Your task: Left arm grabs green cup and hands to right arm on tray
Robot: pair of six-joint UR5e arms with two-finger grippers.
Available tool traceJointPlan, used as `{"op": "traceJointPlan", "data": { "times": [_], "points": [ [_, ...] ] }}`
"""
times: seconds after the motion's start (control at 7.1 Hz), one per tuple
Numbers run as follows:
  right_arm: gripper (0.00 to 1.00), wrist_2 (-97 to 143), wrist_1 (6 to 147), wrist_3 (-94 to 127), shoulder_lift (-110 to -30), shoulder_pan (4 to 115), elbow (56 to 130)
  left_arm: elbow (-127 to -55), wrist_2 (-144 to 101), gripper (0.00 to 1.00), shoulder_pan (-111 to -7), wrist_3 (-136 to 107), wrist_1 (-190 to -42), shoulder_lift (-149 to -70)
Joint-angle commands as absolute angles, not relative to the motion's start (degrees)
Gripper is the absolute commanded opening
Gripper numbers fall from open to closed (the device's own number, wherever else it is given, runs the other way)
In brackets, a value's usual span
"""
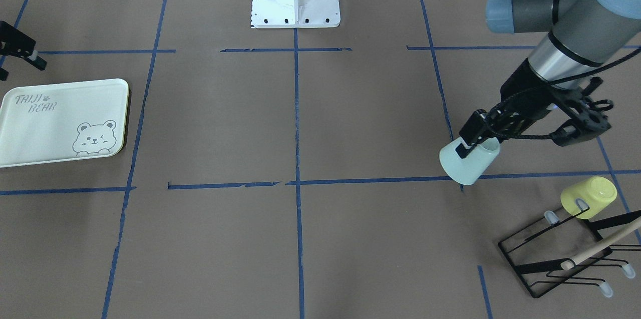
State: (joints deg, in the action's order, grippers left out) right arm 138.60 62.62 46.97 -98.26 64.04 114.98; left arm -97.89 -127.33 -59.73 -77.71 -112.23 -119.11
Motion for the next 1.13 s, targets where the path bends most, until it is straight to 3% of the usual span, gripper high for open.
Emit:
{"op": "traceJointPlan", "data": {
  "times": [0.0, 0.42, 0.56, 0.99],
  "points": [
    [1.00, 136.1, 57.9, 61.0, -90.9, 56.5, 114.9, -97.6, -127.4, 0.11, -54.4, -96.1, -131.6, -119.0],
    [0.94, 136.7, 46.7, 67.3, -88.2, 51.4, 114.3, -95.5, -119.5, 0.12, -44.3, -113.5, -155.2, -119.0],
    [0.98, 136.2, 39.8, 74.3, -87.9, 51.1, 113.6, -95.5, -111.3, 0.12, -38.8, -116.3, -159.7, -119.0],
    [0.99, 132.9, 11.4, 97.7, -84.7, 49.1, 104.5, -91.9, -95.9, 0.15, -26.9, -121.2, -177.5, -118.9]
  ]
}}
